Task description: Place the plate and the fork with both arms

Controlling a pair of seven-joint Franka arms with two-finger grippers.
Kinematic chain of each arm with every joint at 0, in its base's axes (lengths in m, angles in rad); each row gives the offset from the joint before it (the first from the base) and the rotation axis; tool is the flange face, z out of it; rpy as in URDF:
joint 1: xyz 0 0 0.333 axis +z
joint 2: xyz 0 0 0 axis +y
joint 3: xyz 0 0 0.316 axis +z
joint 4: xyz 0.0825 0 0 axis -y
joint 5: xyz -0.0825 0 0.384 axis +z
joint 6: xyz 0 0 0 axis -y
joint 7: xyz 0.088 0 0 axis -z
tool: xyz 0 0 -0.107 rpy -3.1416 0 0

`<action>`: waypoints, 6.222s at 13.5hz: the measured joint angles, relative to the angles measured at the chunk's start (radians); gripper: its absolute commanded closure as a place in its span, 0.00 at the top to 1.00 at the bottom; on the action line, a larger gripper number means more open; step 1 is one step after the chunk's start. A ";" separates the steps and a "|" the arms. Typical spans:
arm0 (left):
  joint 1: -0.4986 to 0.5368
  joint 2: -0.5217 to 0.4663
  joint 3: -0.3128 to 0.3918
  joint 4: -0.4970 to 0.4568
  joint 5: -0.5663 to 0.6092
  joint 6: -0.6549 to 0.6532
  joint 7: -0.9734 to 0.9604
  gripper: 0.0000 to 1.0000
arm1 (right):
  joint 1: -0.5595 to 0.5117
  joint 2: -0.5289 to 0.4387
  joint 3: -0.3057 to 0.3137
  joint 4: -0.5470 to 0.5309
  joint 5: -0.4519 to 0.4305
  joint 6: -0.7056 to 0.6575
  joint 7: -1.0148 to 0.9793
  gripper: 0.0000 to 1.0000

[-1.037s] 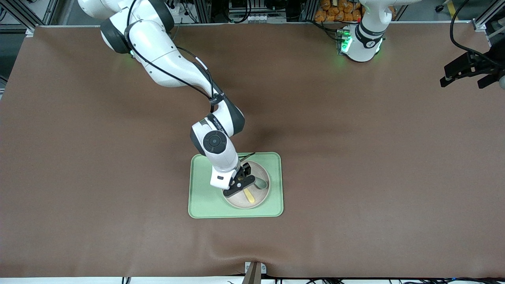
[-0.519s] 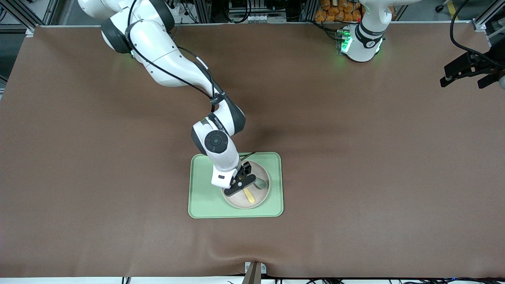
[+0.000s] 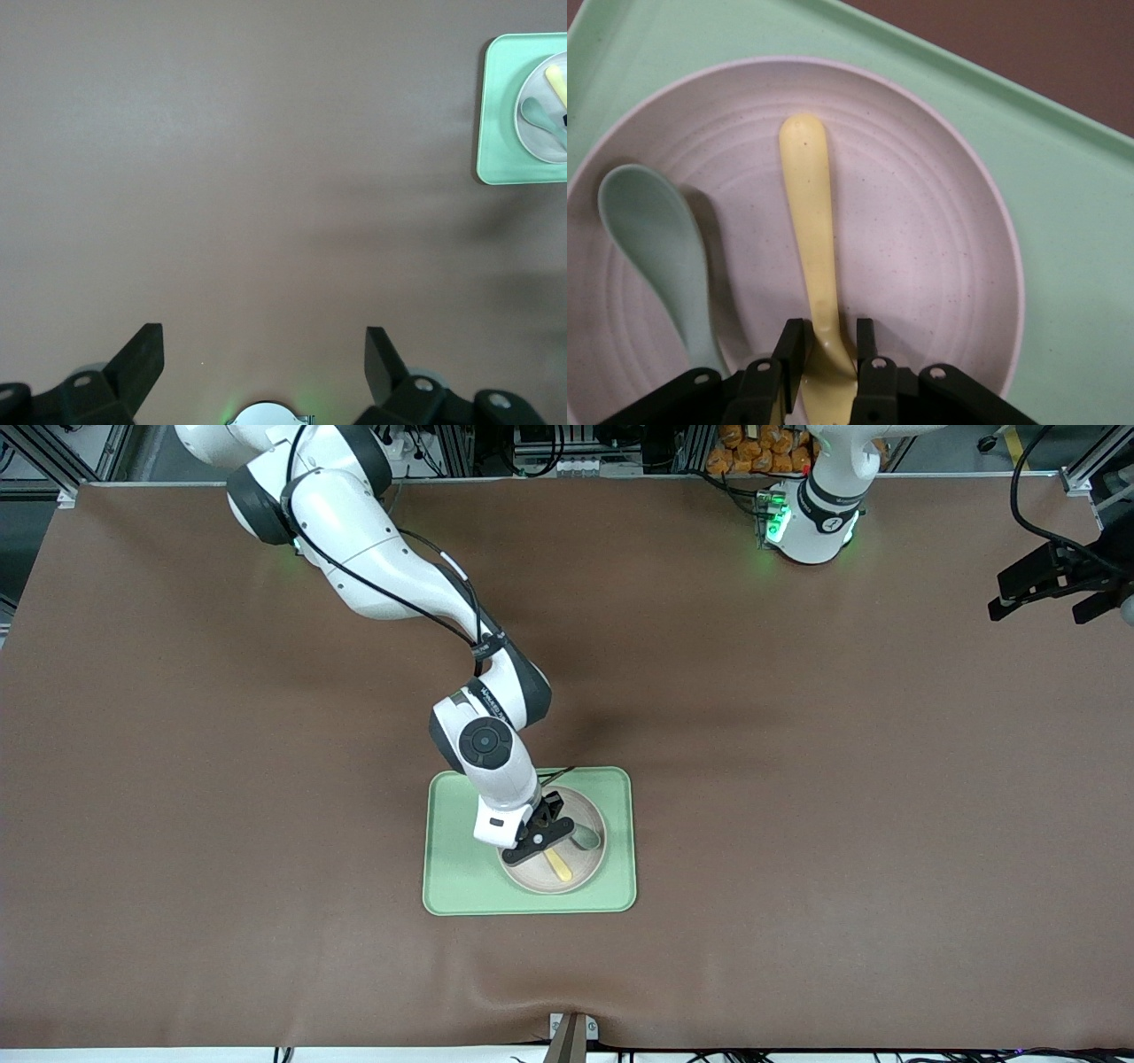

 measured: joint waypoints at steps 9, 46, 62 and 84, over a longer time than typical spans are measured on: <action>0.000 0.000 0.000 0.000 0.000 0.000 0.000 1.00 | 0.000 -0.004 0.000 0.004 0.000 0.000 0.052 0.00; -0.112 0.169 0.011 0.057 0.059 0.185 -0.057 1.00 | -0.210 -0.247 0.000 -0.193 0.181 -0.129 0.146 1.00; -0.005 0.007 0.004 0.044 0.068 -0.104 0.115 1.00 | -0.463 -0.467 -0.022 -0.050 0.118 -0.642 -0.067 1.00; 0.000 0.007 -0.047 0.043 0.066 -0.104 0.112 1.00 | -0.581 -1.016 0.034 -0.357 0.041 -0.684 -0.066 1.00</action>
